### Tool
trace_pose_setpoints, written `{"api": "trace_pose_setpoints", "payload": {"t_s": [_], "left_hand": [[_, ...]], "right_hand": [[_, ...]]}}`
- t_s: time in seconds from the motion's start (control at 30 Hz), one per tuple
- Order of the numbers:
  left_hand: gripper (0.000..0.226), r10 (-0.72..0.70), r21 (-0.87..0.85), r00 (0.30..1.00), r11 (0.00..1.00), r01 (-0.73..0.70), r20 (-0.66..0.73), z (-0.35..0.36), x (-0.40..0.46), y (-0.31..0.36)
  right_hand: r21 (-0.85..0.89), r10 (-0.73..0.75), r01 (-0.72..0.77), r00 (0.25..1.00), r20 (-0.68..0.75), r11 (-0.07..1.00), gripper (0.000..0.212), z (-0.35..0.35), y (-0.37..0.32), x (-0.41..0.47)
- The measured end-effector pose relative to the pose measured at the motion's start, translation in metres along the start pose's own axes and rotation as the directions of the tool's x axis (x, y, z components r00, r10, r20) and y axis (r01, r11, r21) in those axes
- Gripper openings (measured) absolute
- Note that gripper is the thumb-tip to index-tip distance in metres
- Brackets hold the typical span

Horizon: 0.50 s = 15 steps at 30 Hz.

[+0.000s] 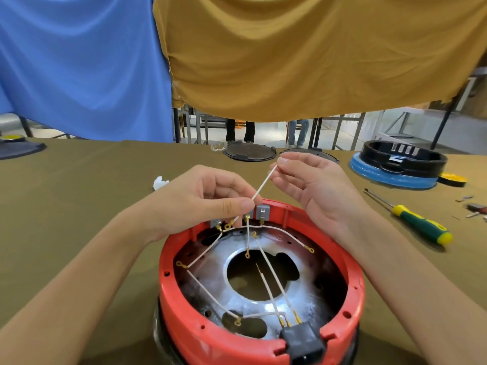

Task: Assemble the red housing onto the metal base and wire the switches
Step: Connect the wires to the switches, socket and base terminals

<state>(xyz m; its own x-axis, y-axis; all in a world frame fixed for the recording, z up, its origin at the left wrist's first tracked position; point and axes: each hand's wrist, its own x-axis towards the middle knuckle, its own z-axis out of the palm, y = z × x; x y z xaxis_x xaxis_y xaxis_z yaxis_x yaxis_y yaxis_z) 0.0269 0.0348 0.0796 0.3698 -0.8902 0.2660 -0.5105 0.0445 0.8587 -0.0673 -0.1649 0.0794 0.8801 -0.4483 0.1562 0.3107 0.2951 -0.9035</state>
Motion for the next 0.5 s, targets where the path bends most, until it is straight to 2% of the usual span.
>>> {"api": "trace_pose_setpoints", "payload": {"t_s": [0.13,0.37,0.43,0.5], "left_hand": [[0.016,0.006,-0.035,0.999,0.999,-0.008,-0.048,-0.0041,0.0,-0.0005],[0.017,-0.027,0.071,0.999,0.997,0.03,-0.047,-0.0094,-0.0011,-0.0001],[0.024,-0.003,0.106,0.996,0.994,0.012,-0.084,-0.0095,-0.0011,0.0],[0.025,0.045,0.175,0.979,0.985,-0.01,-0.197,-0.0088,0.0015,-0.0041]], "right_hand": [[-0.066,-0.041,0.039,0.999,-0.024,0.997,0.02,0.0005,-0.0026,-0.0022],[-0.387,-0.167,0.156,0.986,0.004,0.909,0.017,0.0026,-0.0057,-0.0077],[-0.39,-0.145,0.148,0.989,0.037,0.909,0.016,0.0021,-0.0066,-0.0088],[-0.276,-0.08,0.093,0.995,0.057,0.957,0.016,0.0,-0.01,-0.0076]]}}
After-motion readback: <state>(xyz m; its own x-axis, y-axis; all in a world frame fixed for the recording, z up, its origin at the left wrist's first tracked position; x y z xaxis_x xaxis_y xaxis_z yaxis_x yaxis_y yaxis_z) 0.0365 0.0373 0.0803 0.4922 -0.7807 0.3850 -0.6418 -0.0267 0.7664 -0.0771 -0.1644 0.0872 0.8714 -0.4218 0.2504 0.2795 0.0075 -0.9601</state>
